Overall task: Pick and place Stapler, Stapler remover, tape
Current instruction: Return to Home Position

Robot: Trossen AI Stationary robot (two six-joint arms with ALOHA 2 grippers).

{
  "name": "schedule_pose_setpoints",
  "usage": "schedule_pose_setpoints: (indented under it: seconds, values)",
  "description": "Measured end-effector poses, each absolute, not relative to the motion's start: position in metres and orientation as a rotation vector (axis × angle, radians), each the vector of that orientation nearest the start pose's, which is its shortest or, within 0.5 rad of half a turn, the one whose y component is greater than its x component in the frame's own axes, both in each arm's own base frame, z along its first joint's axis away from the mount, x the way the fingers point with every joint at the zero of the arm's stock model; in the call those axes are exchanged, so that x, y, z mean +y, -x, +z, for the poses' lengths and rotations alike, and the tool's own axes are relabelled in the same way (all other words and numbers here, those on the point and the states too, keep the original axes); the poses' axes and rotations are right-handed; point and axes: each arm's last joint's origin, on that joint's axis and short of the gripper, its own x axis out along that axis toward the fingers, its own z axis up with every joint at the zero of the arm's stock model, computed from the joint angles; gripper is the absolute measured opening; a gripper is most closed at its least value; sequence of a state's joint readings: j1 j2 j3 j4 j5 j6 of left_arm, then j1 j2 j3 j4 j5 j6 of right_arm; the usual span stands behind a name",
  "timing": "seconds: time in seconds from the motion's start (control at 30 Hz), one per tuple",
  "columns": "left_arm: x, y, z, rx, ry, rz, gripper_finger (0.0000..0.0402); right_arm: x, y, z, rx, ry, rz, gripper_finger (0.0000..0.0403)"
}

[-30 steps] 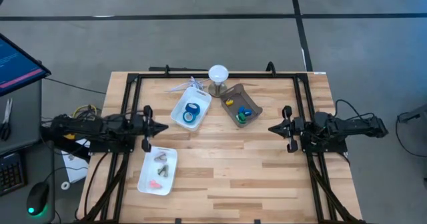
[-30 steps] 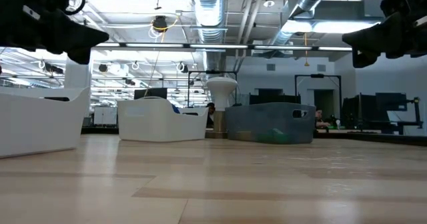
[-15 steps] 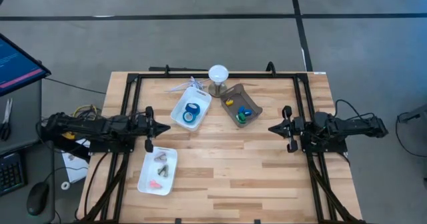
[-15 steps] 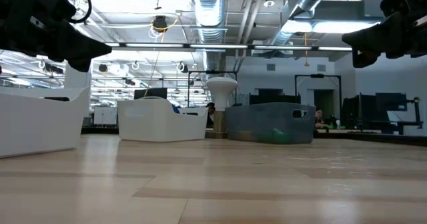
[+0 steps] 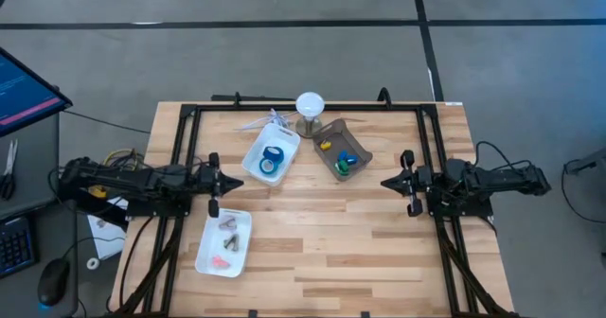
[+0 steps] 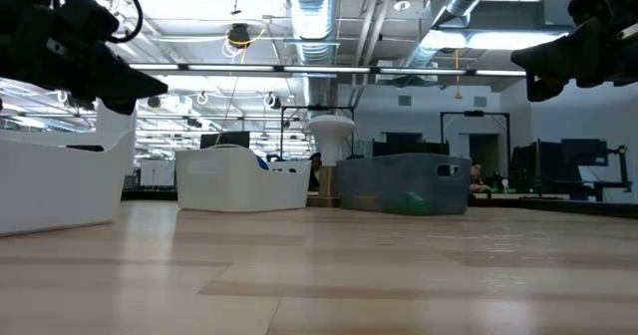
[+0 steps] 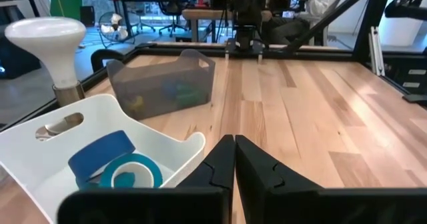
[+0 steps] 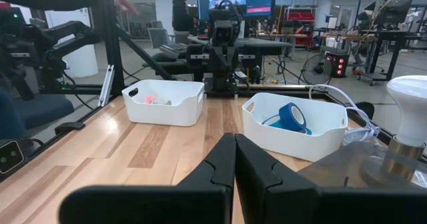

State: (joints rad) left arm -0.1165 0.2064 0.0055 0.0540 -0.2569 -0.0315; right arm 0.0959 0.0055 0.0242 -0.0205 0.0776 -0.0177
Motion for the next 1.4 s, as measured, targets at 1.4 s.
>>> schedule_pose_setpoints:
  seconds: [1.4]
  values:
    - [-0.0054, -0.1096, 0.1535, 0.144, 0.004, 0.142, 0.0008, 0.0070, -0.0962, 0.1693, 0.002, 0.018, 0.018, 0.0000]
